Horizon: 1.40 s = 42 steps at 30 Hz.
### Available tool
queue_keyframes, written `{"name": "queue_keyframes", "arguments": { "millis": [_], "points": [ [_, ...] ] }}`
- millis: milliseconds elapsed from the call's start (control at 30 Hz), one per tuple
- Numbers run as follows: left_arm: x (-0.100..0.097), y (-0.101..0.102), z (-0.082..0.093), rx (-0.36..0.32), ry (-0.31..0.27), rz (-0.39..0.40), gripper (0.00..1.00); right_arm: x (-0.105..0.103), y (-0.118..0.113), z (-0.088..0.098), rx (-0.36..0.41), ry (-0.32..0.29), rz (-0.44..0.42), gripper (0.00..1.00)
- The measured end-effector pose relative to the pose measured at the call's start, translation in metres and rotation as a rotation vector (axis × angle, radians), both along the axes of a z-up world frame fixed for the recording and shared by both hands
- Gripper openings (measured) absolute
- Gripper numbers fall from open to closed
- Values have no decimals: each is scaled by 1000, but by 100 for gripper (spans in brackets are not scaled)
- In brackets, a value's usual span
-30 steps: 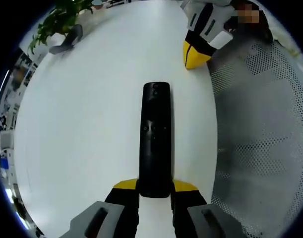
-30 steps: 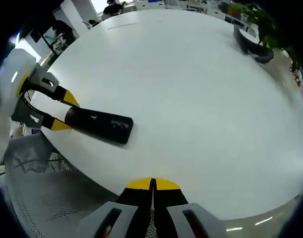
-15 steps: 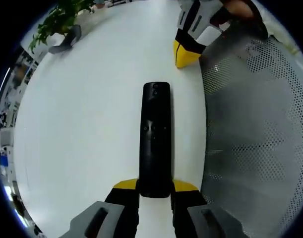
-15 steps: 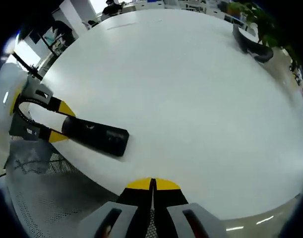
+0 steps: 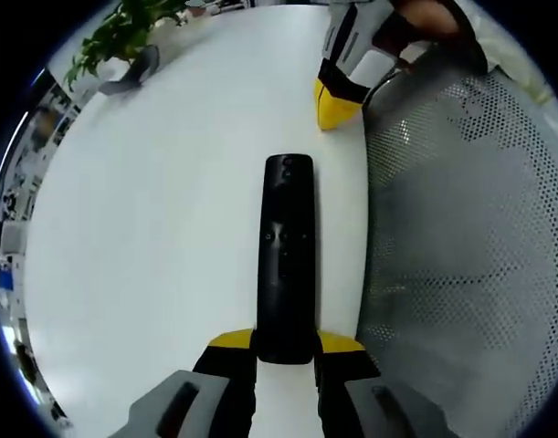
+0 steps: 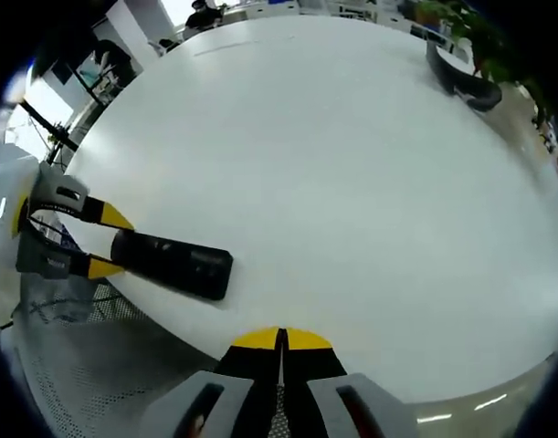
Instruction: Press the specified remote control buttons in sequence, fully releasing each button before pressing the next.
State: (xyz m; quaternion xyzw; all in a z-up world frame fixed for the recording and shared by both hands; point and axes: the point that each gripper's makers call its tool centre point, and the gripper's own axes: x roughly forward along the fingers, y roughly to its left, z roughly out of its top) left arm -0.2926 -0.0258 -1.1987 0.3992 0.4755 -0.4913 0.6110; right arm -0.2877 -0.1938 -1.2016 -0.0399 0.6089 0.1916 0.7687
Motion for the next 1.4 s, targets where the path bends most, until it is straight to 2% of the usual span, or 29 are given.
{"name": "queue_keyframes", "arguments": {
  "millis": [767, 1067, 1167, 1300, 1400],
  "points": [
    [0, 1, 2, -273, -45, 79, 23, 0, 0, -1, -6, 3, 1, 0],
    [-3, -1, 3, -390, -76, 115, 23, -1, 3, 0, -59, -10, 63, 0],
    [-5, -4, 4, -423, -85, 128, 23, -2, 11, 3, -1, 3, 48, 0],
    [-7, -8, 6, -463, -76, 145, 23, 4, 11, 10, 44, -25, 9, 0],
    [-12, -11, 7, -486, -81, 137, 23, 8, 22, 16, 143, -40, -18, 0]
  ]
}}
